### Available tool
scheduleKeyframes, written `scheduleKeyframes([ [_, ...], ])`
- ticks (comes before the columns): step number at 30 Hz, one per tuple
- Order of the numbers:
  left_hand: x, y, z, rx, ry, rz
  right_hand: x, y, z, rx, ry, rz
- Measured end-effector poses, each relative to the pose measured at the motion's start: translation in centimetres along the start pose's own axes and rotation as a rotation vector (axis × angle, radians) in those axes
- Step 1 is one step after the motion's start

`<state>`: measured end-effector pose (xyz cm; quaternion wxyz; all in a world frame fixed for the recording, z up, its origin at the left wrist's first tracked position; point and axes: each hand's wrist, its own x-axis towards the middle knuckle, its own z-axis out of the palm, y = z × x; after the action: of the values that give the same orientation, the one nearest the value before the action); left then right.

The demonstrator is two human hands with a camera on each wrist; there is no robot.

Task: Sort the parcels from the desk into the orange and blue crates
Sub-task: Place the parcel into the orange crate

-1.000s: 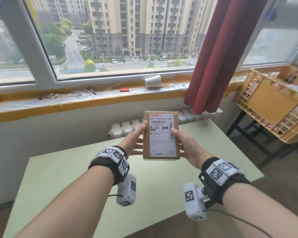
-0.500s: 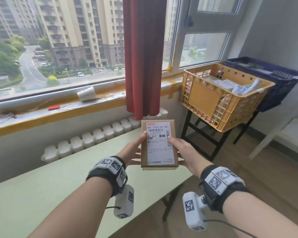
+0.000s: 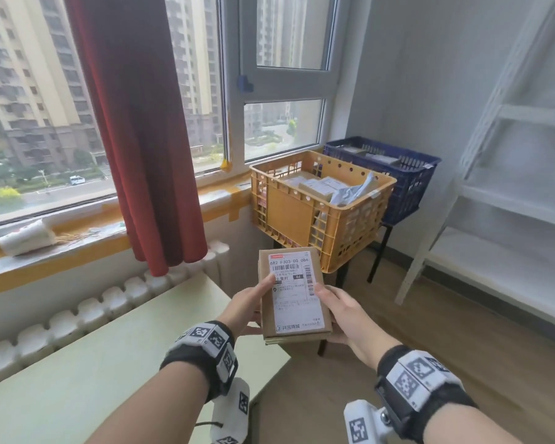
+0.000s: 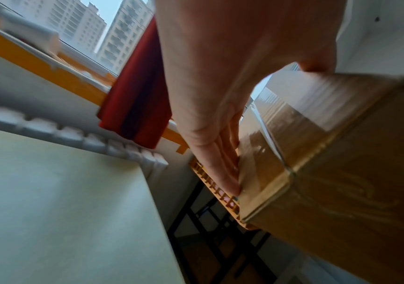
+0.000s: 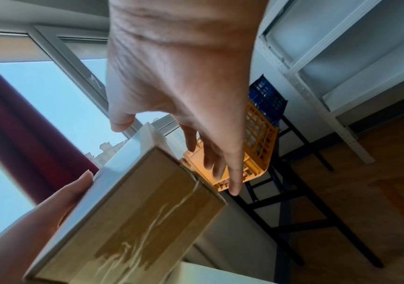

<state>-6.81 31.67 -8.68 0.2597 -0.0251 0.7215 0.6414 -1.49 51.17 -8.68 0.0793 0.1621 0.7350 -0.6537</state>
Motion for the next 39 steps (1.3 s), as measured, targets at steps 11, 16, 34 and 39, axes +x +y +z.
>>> scheduleKeyframes([
  [11, 11.4, 5.4, 7.2, -0.052, -0.122, 0.028, 6.9, -1.2, -9.0, 0.028, 0.072, -0.026],
  [16, 16.8, 9.4, 9.4, -0.057, -0.117, 0.049, 12.4, -3.6, -12.9, 0.007, 0.084, -0.049],
  [34, 32.0, 24.8, 10.1, -0.2, 0.055, 0.016, 29.5, -16.4, -23.8, 0.065, 0.158, -0.165],
  [39, 35.1, 27.2, 10.9, -0.245, 0.236, 0.073, 34.6, -19.8, -25.3, -0.013, 0.12, -0.203],
])
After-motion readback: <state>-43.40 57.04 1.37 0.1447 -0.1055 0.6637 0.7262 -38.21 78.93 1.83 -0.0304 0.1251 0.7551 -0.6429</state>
